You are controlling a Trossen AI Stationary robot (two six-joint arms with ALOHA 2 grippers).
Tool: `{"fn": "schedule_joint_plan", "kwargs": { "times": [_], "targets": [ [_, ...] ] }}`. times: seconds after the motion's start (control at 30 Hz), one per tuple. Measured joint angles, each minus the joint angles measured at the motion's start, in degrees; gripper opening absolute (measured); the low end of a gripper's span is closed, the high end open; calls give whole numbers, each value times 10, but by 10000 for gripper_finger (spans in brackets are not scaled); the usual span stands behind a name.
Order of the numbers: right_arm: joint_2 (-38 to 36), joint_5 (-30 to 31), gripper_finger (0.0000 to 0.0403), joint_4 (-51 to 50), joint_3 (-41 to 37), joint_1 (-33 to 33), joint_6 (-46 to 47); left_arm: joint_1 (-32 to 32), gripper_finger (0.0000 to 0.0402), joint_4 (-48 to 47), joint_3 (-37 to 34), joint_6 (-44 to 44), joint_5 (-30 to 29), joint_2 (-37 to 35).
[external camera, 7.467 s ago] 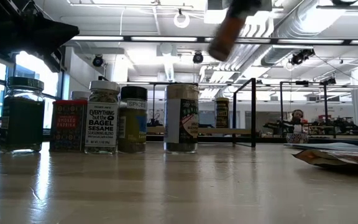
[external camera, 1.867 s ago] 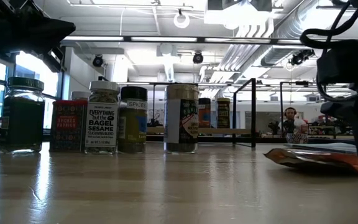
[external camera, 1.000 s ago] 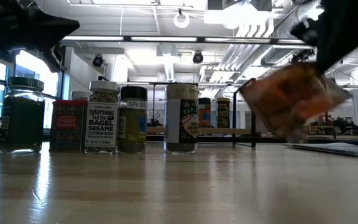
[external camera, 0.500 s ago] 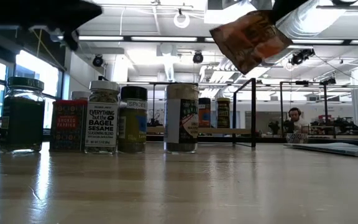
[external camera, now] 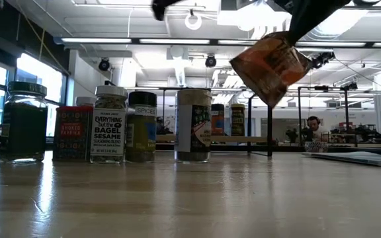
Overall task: Shelf spices
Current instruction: Put the orange seasoning pack on the shelf
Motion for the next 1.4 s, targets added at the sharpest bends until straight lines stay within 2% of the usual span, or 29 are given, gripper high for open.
{"fn": "schedule_joint_plan", "kwargs": {
  "times": [0.2,0.4,0.57,0.77,0.97,1.23,1.4],
  "targets": [
    [0,10,0,1,0,0,0,4,161,-23,87,-41,0,125],
    [0,17,0,2,0,0,-7,17,187,-24,150,-88,14,221],
    [0,17,0,3,0,0,-7,34,192,-29,177,-134,51,259],
    [0,17,0,6,0,0,-3,39,189,-14,183,-139,75,267],
    [0,18,0,13,0,0,-3,52,143,4,183,-150,104,267],
    [0,19,0,13,0,0,-3,57,14,-3,183,-149,118,267],
    [-4,18,22,8,0,0,21,57,3,-11,183,-149,120,267]
  ]
}}
